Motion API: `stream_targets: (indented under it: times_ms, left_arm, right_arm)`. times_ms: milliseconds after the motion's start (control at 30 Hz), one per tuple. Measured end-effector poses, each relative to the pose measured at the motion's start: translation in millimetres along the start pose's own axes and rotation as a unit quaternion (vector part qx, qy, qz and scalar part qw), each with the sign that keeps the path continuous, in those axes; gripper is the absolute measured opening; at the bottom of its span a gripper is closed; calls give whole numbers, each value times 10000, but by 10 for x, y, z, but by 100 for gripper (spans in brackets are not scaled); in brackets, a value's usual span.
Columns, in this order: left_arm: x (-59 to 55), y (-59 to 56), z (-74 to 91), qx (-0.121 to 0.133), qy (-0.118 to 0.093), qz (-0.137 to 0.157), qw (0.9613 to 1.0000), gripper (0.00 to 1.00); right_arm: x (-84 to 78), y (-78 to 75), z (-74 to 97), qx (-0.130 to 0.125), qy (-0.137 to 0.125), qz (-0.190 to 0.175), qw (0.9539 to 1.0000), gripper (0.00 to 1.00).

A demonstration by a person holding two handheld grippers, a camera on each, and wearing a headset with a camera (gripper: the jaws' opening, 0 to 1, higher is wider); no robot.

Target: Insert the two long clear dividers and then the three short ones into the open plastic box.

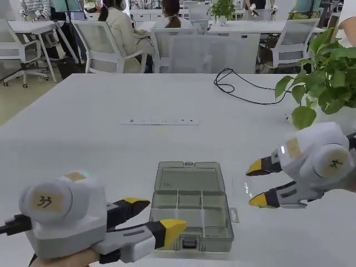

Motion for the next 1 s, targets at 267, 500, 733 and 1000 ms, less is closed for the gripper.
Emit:
stream_targets:
  times_ms: [267, 500, 733, 1000]
  left_arm:
    - [61, -40, -50, -143, -201, 360, 9990, 40]
    - [73, -32, -60, -266, -328, 748, 9963, 32]
    - [96, -47, -70, -392, -406, 1043, 9929, 23]
    - [101, -42, -90, -460, -407, 1233, 9905, 14]
  right_arm:
    - [332, 44, -97, -33, -295, 246, 9993, 32]
    - [607, 122, -170, -1, -526, 426, 9977, 32]
    - [816, 221, -243, 65, -677, 606, 9958, 32]
    - [955, 278, -274, 109, -810, 701, 9942, 32]
Point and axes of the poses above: the centre of the closed fingertips' face, and the gripper's own axes: z roughly backward along the fingers, y roughly to its left, x roughly out of its top, the point moved 3 cm from there along z, roughly backward along the fingers, and after that the axes turned 2 degrees about y, right-handed, at the moved point
